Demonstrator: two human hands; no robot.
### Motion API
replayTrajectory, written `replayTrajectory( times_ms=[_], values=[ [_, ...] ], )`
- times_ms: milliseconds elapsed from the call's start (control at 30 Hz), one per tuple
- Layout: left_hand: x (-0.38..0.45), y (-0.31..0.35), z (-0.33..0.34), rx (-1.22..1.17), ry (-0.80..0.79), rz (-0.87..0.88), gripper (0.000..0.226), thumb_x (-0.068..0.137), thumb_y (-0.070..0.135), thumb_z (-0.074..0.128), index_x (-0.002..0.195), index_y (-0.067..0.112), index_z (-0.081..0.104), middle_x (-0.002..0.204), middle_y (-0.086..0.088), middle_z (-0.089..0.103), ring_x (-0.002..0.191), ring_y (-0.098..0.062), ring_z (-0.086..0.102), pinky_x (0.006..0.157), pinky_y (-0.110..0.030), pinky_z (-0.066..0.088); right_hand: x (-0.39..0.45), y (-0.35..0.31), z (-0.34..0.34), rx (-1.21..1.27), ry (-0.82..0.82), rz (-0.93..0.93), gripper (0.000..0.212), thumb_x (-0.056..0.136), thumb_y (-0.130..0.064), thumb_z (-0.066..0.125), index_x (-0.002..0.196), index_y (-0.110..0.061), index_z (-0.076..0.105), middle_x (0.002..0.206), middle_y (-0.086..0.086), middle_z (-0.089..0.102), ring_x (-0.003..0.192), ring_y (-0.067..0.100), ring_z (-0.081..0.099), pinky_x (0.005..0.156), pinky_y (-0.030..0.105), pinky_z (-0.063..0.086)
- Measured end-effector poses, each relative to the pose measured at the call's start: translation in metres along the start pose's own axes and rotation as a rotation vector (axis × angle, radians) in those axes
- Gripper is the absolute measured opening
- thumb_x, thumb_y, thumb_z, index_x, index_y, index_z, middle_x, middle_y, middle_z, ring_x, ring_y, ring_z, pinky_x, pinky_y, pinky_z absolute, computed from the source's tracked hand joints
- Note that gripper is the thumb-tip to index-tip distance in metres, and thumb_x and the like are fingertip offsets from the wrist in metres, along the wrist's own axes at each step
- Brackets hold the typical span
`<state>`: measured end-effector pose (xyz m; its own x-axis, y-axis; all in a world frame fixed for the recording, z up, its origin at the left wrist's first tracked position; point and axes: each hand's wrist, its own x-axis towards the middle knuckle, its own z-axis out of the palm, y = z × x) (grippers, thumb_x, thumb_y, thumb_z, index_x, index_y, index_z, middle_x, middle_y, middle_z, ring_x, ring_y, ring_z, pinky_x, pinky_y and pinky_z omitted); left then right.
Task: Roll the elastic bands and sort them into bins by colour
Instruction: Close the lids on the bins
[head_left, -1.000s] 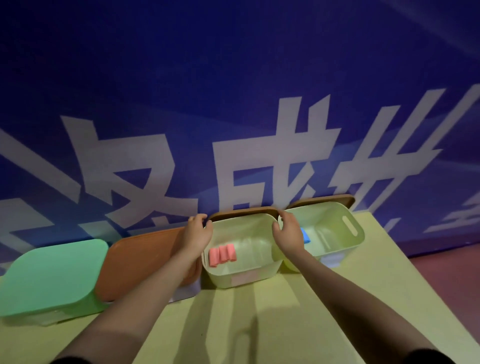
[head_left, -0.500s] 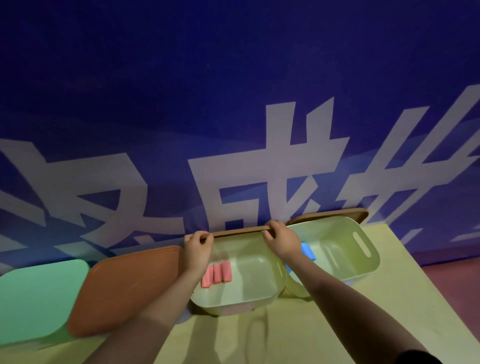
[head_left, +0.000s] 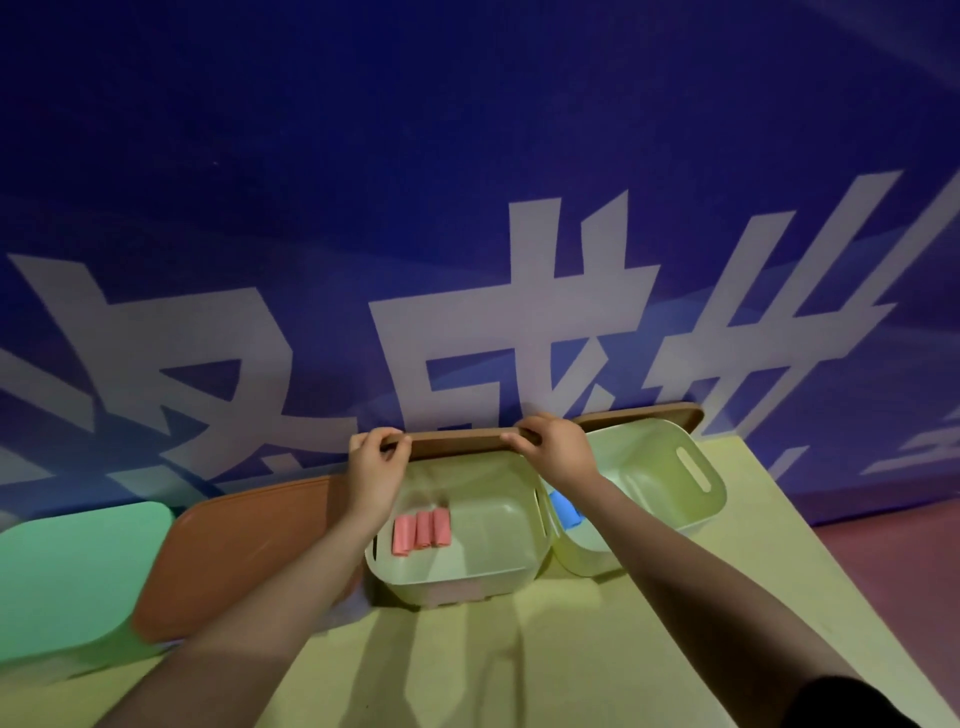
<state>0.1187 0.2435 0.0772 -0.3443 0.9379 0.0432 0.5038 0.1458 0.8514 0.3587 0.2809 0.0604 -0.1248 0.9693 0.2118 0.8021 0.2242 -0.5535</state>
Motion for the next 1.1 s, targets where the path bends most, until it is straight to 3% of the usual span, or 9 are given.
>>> replayTrajectory(
  times_ms=[167, 333, 400, 633, 767, 867, 1000, 1100],
  values=[
    [-0.020, 0.004, -0.023, -0.091, 0.036, 0.091, 0.019, 0.095, 0.018, 0.056, 0.108, 0.007, 0.064, 0.115, -0.006, 0.047, 0.093, -0.015, 0.054, 0.085, -0.022, 0.040, -0.024, -0.018, -0.016, 0.033, 0.069, -0.030, 0.036, 0.084, -0.050, 0.065, 0.095, -0.018, 0.076, 0.088, -0.002, 0.072, 0.078, 0.016, 0.064, 0.068, 0.033, 0.051],
    [-0.054, -0.004, -0.037, -0.132, 0.070, 0.126, 0.014, 0.095, 0.014, 0.054, 0.104, 0.009, 0.064, 0.111, -0.002, 0.047, 0.092, -0.011, 0.051, 0.082, -0.012, 0.036, -0.064, -0.031, -0.017, 0.103, 0.181, -0.050, 0.031, 0.083, -0.042, 0.070, 0.102, -0.018, 0.075, 0.093, -0.005, 0.070, 0.071, 0.007, 0.062, 0.070, 0.019, 0.049],
    [-0.065, -0.010, -0.041, -0.126, 0.056, 0.136, 0.013, 0.095, 0.012, 0.054, 0.104, 0.010, 0.064, 0.110, -0.004, 0.048, 0.093, -0.013, 0.051, 0.084, -0.015, 0.036, -0.083, -0.034, -0.011, 0.162, 0.225, -0.051, 0.028, 0.084, -0.033, 0.072, 0.107, -0.016, 0.073, 0.099, -0.004, 0.069, 0.073, 0.005, 0.060, 0.074, 0.020, 0.051],
    [-0.093, -0.029, -0.041, -0.051, -0.073, -0.002, 0.017, 0.094, 0.016, 0.056, 0.110, 0.011, 0.060, 0.119, -0.004, 0.045, 0.091, -0.014, 0.050, 0.081, -0.021, 0.038, -0.138, -0.029, 0.017, 0.193, 0.126, 0.001, 0.032, 0.086, -0.014, 0.069, 0.117, -0.009, 0.066, 0.121, 0.004, 0.061, 0.109, 0.018, 0.059, 0.090, 0.031, 0.050],
    [-0.098, -0.037, -0.035, 0.139, -0.234, -0.081, 0.032, 0.093, 0.016, 0.057, 0.124, 0.010, 0.054, 0.133, -0.008, 0.036, 0.090, -0.014, 0.046, 0.079, -0.022, 0.036, -0.156, -0.023, 0.030, 0.147, 0.073, 0.031, 0.029, 0.086, -0.009, 0.066, 0.115, -0.007, 0.067, 0.124, 0.006, 0.059, 0.107, 0.023, 0.060, 0.091, 0.035, 0.050],
    [-0.098, -0.042, -0.033, 0.221, -0.266, -0.054, 0.035, 0.092, 0.018, 0.058, 0.126, 0.010, 0.052, 0.136, -0.009, 0.034, 0.089, -0.016, 0.048, 0.079, -0.025, 0.040, -0.163, -0.025, 0.035, 0.123, 0.071, 0.029, 0.032, 0.083, -0.006, 0.068, 0.115, -0.008, 0.067, 0.126, 0.006, 0.058, 0.104, 0.025, 0.060, 0.090, 0.027, 0.046],
    [-0.097, -0.043, -0.036, 0.344, -0.263, -0.004, 0.036, 0.093, 0.024, 0.056, 0.127, 0.012, 0.051, 0.133, -0.008, 0.037, 0.082, -0.020, 0.053, 0.072, -0.029, 0.044, -0.164, -0.027, 0.033, 0.105, 0.103, 0.011, 0.031, 0.082, -0.008, 0.067, 0.113, -0.010, 0.068, 0.118, 0.006, 0.060, 0.105, 0.024, 0.058, 0.088, 0.029, 0.047],
    [-0.097, -0.051, -0.036, 0.365, -0.286, 0.034, 0.034, 0.092, 0.022, 0.055, 0.125, 0.013, 0.053, 0.127, -0.008, 0.044, 0.090, -0.025, 0.059, 0.077, -0.034, 0.049, -0.166, -0.026, 0.031, 0.117, 0.128, -0.030, 0.024, 0.083, -0.009, 0.065, 0.106, -0.014, 0.069, 0.103, 0.002, 0.062, 0.095, 0.021, 0.059, 0.080, 0.030, 0.050]
  ],
)
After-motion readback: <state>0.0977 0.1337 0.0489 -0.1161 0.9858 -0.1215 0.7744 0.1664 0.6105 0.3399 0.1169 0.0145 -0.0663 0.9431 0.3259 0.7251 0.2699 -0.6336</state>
